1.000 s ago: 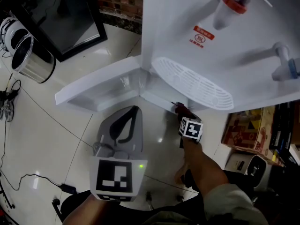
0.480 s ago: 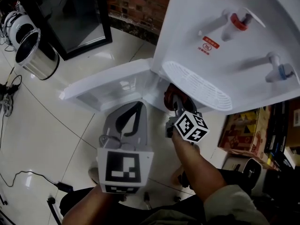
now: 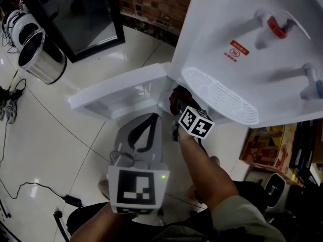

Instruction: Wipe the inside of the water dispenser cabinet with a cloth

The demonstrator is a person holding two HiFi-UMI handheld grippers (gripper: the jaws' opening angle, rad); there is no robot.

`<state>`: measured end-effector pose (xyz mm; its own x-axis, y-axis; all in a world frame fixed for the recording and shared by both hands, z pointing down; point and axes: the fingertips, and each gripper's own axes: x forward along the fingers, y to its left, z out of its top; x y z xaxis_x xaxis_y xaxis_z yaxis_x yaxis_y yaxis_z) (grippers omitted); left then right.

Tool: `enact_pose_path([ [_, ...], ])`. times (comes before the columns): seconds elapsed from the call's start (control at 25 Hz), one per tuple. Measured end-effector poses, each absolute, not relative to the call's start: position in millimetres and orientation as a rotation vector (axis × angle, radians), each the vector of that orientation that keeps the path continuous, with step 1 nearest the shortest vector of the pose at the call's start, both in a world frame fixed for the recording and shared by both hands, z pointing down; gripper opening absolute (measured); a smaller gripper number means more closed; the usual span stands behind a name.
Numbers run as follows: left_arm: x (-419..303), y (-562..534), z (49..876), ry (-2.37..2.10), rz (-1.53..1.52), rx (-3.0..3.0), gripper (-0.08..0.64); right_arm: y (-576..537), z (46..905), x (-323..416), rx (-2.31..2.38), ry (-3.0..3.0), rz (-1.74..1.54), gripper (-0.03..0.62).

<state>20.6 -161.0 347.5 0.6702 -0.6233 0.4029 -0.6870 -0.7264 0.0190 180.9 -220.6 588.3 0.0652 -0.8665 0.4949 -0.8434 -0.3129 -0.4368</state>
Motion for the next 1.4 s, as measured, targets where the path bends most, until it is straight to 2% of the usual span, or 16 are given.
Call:
enact_pose_path([
  [0.6, 20, -188, 367, -1.064, 0.593, 2.642, 0.0, -237, 687, 198, -2.503, 1.765, -1.445, 0.1],
  [1.0, 23, -177, 368, -1.039, 0.598, 2.643, 0.0, -215, 690, 215, -2.59, 1.696, -1.451, 0.101],
  [1.4, 41, -155, 357, -0.972, 0.583, 2.705, 0.0, -126, 694, 266, -2.734, 1.294, -1.479, 0.1],
])
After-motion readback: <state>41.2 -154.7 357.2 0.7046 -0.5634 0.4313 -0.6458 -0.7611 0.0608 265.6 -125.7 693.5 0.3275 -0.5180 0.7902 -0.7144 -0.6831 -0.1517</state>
